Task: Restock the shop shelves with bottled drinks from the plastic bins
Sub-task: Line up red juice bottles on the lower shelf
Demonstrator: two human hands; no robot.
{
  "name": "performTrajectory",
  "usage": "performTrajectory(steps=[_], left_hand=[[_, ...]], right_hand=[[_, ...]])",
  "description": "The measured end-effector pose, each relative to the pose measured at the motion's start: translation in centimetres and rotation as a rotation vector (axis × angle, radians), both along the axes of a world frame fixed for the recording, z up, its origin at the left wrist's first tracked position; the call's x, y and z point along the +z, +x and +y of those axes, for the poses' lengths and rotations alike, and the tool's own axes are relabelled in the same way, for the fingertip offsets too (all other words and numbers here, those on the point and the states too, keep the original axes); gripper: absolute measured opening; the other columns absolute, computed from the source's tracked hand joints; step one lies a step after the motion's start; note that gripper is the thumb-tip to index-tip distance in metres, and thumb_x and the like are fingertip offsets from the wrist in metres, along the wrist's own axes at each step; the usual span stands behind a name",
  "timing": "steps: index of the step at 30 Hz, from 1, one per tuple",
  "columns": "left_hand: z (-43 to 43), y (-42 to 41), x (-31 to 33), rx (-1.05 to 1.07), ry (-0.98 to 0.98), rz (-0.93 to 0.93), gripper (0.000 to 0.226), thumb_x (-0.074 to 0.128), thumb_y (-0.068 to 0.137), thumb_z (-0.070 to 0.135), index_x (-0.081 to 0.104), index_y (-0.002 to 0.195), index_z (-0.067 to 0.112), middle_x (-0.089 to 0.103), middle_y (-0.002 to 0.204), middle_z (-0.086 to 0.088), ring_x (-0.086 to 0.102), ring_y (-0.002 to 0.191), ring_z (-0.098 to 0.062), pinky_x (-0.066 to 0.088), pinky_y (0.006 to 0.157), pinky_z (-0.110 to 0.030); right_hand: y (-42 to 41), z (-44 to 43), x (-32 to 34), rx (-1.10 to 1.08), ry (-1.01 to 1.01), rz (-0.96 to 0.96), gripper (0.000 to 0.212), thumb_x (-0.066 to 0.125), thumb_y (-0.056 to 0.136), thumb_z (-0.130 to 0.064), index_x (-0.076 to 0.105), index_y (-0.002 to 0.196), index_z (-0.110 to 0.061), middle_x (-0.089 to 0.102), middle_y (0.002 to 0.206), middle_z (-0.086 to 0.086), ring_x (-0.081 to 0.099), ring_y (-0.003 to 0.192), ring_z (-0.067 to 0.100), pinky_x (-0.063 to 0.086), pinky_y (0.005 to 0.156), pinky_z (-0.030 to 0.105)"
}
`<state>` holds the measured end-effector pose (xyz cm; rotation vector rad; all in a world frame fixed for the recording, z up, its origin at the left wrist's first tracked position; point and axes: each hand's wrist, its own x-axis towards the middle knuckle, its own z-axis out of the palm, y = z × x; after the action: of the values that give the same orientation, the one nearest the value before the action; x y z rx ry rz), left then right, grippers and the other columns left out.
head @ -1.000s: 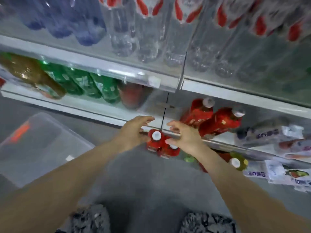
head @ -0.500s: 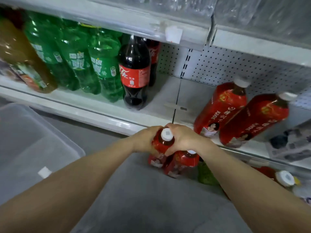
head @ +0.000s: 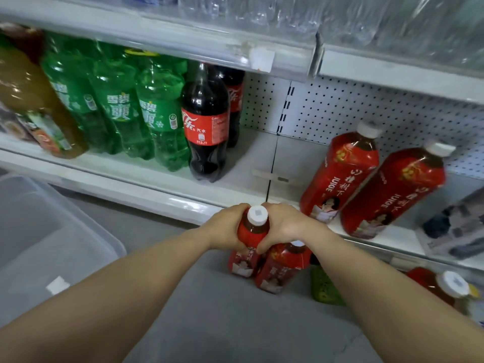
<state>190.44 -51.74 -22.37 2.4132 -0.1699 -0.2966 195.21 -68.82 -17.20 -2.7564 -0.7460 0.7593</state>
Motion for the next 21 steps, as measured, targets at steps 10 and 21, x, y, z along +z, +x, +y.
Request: performTrajectory(steps=[10,21], left_hand=[[1.8,2.3,8.4,0.015,-0.290,0.116,0.087,0.097,0.052,0.025,0.055,0.128,0.023,0.070,0.114,0.009,0.067,0.104,-0.008,0.055,0.096,-0.037],[3.6,3.9,17.2,0.154,-0.562,-0.068,0.080,0.089,0.057,0.025,0.055,0.129,0.011,0.075,0.107,-0.002,0.072,0.098,-0.016,0.059,0.086,-0.038]], right_hand=[[1.7,-2.5,6.0,-0.155,0.544,0.287,0.066,0.087,0.072,-0.011,0.057,0.128,-0.026,0.070,0.117,-0.003,0.068,0.107,0.014,0.058,0.094,0.038],[3.7,-0.3,11.6,-0.215,1.002,0.056,0.085,0.085,0.073,-0.032,0.045,0.147,-0.021,0.065,0.130,0.003,0.066,0.110,0.017,0.054,0.072,0.025]])
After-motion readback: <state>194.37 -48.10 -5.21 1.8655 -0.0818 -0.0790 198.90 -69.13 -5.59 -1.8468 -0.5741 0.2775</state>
